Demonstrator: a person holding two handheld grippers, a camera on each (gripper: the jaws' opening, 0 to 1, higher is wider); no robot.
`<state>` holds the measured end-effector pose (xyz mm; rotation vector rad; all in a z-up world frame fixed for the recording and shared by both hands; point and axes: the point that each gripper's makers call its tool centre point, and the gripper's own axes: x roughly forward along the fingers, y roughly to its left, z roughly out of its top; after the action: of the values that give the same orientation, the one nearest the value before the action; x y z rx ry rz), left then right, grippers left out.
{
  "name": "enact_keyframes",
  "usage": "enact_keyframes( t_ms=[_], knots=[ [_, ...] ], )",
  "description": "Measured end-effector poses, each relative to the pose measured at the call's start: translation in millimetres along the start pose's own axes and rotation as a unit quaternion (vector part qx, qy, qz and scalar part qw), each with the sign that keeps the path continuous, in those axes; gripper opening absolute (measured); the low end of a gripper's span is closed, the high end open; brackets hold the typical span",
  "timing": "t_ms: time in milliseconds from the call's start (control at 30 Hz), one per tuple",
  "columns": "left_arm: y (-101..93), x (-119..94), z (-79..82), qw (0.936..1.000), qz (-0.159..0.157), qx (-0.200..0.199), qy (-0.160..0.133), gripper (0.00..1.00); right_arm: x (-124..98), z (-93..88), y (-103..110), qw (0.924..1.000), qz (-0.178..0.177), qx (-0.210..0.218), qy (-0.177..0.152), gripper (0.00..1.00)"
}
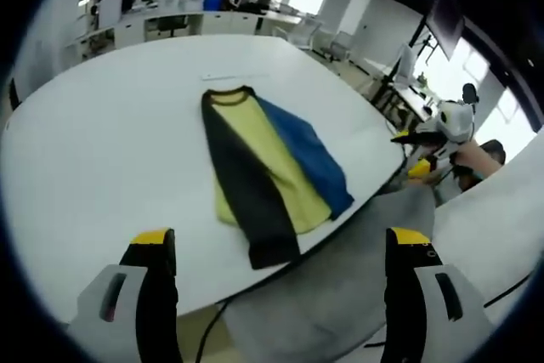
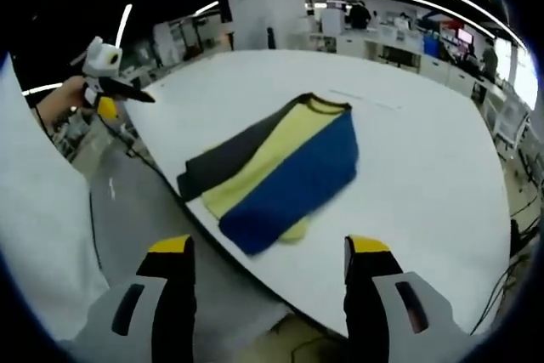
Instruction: Fold the garment on the visible template until the final outline fits inside the template.
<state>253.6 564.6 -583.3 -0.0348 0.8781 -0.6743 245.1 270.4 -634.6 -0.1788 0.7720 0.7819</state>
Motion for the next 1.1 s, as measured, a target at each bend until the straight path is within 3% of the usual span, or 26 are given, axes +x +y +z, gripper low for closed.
enact_keyframes(
  t_ms=[400, 867, 967, 1100],
  knots=[
    [6.8, -0.5, -5.8, 1.0000, 0.007, -0.003, 0.000, 1.00, 38.3, -5.2, 37.0, 0.9983, 0.056, 0.000, 0.019, 0.65],
    [-5.2, 2.4, -6.3, 0.9998, -0.006, -0.004, -0.016, 1.00, 65.2, -12.1, 64.2, 0.9953, 0.087, -0.015, 0.039, 0.56],
    [-7.9, -0.7, -9.5, 0.9998, -0.005, -0.007, -0.018, 1.00, 73.6, -18.6, 71.6, 0.9925, 0.092, -0.051, 0.062, 0.55],
    [-5.8, -5.2, -16.5, 0.9997, 0.001, -0.014, -0.019, 1.00, 81.2, -17.8, 85.4, 0.9902, 0.109, -0.060, 0.064, 0.56]
  ],
)
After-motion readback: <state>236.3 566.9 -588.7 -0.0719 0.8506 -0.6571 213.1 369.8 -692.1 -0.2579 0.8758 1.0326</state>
